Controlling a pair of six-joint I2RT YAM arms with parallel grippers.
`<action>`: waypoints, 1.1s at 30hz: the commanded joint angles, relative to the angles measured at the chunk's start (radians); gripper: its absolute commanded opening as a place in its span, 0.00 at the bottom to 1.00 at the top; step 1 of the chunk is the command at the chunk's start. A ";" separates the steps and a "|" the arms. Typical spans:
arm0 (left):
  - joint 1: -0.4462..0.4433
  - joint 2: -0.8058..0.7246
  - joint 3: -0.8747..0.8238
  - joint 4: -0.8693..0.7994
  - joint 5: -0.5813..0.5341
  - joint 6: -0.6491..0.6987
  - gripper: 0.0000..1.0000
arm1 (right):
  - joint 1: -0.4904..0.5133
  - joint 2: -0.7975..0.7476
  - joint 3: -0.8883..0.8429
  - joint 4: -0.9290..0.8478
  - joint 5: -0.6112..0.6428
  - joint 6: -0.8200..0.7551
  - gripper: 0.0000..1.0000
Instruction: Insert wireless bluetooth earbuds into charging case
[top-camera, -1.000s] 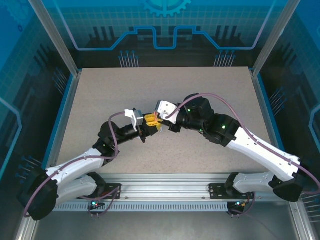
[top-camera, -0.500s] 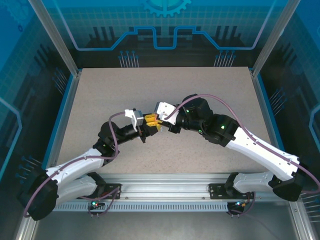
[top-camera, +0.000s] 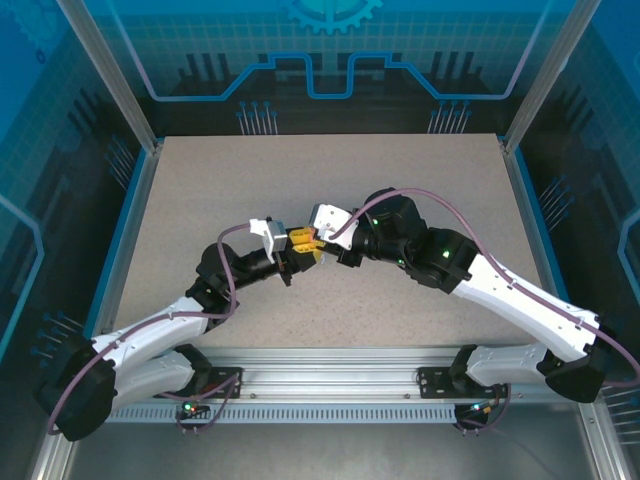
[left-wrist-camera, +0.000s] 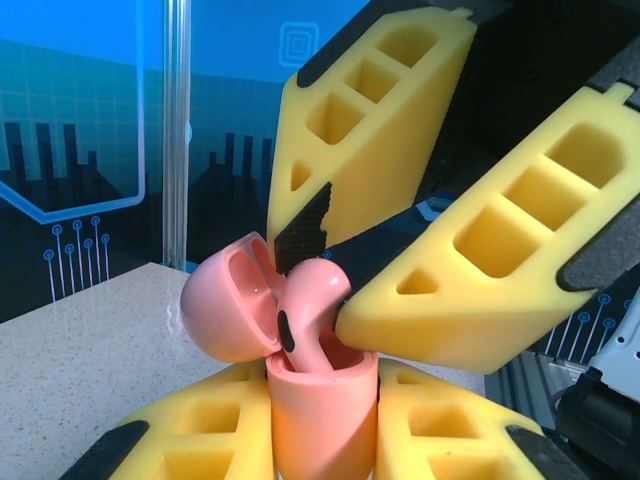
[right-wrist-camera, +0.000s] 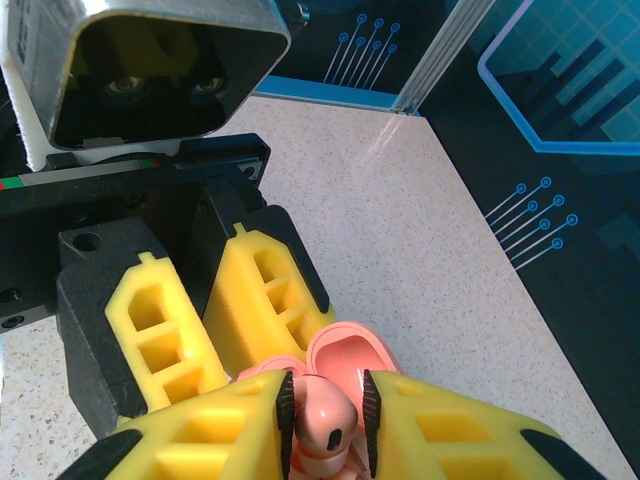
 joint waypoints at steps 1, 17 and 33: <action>-0.003 -0.012 0.005 0.060 0.001 0.013 0.00 | 0.014 -0.001 0.024 -0.044 -0.035 0.004 0.29; -0.005 -0.015 0.000 0.065 -0.001 0.014 0.00 | -0.012 -0.090 0.060 -0.034 -0.091 0.069 0.56; -0.005 -0.018 0.006 0.077 0.010 0.010 0.00 | -0.397 -0.221 -0.108 0.071 -0.403 0.515 1.00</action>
